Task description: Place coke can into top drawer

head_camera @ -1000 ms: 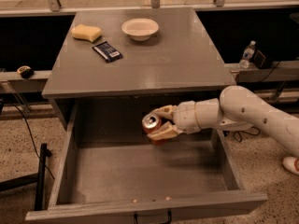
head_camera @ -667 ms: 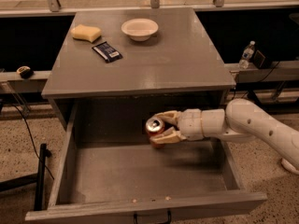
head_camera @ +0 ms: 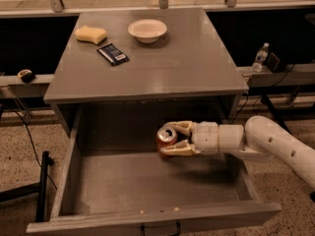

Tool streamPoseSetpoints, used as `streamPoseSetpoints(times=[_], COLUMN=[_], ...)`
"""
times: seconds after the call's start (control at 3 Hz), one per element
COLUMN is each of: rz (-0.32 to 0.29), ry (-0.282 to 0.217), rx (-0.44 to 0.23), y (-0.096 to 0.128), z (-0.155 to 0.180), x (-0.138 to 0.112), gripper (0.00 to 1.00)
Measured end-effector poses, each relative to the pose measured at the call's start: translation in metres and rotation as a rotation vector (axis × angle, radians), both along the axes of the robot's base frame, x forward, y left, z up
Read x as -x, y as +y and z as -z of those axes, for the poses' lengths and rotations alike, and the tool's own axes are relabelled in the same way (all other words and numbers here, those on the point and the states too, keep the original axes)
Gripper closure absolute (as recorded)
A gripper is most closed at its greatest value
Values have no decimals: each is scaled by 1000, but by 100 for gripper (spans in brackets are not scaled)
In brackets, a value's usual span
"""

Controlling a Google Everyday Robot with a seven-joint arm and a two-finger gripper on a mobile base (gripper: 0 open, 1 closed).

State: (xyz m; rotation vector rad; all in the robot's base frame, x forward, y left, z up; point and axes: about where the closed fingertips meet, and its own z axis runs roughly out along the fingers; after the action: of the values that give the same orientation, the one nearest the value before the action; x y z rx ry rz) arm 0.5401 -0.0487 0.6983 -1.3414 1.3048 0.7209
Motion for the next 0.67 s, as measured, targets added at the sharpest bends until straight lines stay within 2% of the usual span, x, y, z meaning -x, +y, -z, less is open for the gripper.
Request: streamPoseSetpoints(times=[0.33, 0.67], rz=[0, 35], ry=[0, 0], rx=[0, 29], y=[0, 0], z=[0, -14], x=[0, 3], gripper=[0, 0])
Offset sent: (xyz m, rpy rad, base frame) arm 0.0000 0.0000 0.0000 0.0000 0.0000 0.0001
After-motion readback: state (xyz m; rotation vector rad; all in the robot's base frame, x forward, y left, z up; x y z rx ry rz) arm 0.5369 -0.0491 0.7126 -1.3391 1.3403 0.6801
